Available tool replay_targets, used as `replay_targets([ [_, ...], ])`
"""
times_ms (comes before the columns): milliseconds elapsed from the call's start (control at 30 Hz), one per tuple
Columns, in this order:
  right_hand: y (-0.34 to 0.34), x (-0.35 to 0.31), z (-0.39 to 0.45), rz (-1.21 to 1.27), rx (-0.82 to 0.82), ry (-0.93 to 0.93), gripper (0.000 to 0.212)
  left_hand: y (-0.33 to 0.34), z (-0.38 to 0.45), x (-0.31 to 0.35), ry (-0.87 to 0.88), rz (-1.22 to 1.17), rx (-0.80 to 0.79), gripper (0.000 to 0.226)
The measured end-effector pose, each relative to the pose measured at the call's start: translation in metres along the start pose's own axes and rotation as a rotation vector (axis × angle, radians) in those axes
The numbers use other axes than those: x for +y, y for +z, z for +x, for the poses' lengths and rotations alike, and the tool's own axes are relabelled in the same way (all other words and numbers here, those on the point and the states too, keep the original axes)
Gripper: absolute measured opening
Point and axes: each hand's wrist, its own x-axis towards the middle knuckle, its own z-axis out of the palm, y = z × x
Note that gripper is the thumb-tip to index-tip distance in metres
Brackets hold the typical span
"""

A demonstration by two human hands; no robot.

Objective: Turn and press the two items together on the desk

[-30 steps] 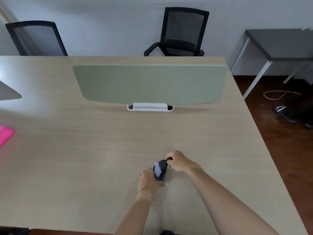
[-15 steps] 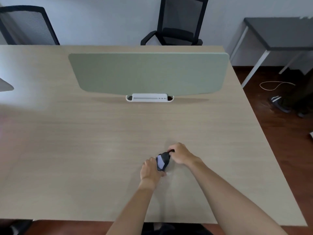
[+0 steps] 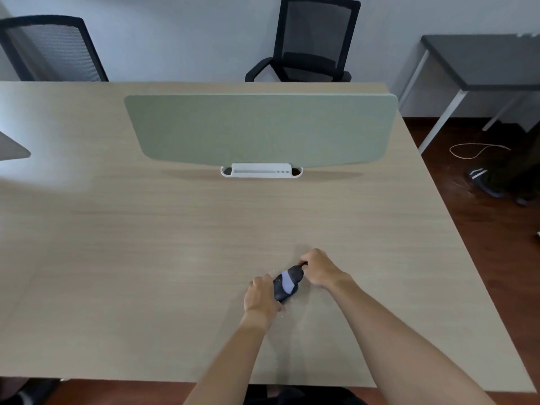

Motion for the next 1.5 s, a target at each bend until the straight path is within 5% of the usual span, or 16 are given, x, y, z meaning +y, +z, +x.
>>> replay_targets([
  [133,-0.011,-0.003,-0.014,-0.174,0.1,0.049,0.027,0.0,-0.001,-0.001,0.025,-0.004,0.018,0.058],
  [333,-0.008,-0.016,0.0,0.152,-0.013,-0.004,0.027,0.002,0.0,-0.01,0.055,-0.215,0.033,0.04],
  [500,0.003,-0.005,-0.009,0.075,-0.005,0.007,0.024,0.001,0.003,-0.019,0.137,-0.238,0.028,0.037],
  [667,-0.002,-0.013,-0.01,0.045,0.053,0.002,0.021,0.003,-0.001,-0.023,0.115,-0.254,0.068,0.085],
  [833,0.013,-0.03,-0.006,0.144,-0.103,-0.101,0.031,0.0,-0.001,-0.022,0.134,-0.271,0.058,0.09],
  [1100,0.001,-0.004,-0.011,-0.115,0.087,-0.018,0.028,0.003,-0.002,-0.027,0.183,-0.226,0.087,0.073],
  [1333,0.016,-0.018,-0.004,0.139,-0.02,-0.078,0.035,0.007,0.001,-0.032,0.213,-0.205,0.13,0.053],
  [1500,0.007,0.001,-0.008,-0.019,0.109,0.051,0.031,0.012,-0.001,-0.033,0.21,-0.195,0.187,0.043],
])
